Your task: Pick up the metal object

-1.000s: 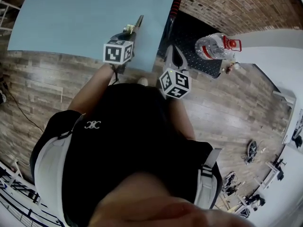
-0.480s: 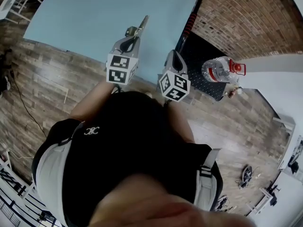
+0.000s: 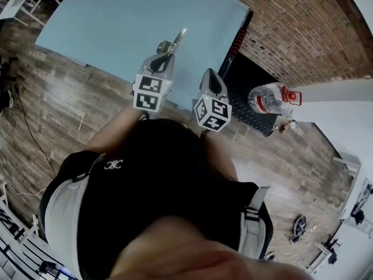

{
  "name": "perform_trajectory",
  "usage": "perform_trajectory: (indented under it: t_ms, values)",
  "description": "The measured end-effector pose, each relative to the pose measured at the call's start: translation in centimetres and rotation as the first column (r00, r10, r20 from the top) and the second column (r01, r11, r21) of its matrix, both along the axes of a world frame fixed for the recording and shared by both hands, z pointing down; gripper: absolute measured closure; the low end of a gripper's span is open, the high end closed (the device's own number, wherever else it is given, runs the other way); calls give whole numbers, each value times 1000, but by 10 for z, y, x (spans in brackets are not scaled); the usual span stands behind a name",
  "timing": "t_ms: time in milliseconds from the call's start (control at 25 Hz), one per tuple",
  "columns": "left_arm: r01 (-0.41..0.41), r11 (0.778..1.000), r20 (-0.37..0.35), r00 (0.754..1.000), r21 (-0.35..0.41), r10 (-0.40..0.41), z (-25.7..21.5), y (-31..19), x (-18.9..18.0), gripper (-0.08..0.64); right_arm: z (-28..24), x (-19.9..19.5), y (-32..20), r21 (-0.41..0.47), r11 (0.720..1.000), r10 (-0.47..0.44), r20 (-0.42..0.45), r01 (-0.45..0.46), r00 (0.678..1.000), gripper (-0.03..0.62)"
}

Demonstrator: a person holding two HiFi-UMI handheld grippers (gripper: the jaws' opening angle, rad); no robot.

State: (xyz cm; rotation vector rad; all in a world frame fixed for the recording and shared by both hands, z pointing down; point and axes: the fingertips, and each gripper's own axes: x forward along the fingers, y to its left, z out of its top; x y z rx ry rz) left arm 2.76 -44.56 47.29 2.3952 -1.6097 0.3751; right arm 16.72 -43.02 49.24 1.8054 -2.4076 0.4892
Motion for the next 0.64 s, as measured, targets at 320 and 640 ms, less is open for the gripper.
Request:
perform_trajectory:
  t_ms: [320, 640]
  values:
    - [-6, 1000, 8, 1000, -9, 6, 1, -1, 0, 549, -2, -4, 2, 8, 1000, -9, 9, 9, 1000, 581]
    - [-3, 999, -11, 1000, -32, 2, 11, -4, -5, 549, 0, -6, 0, 0, 1000, -5, -3, 5, 1000, 581]
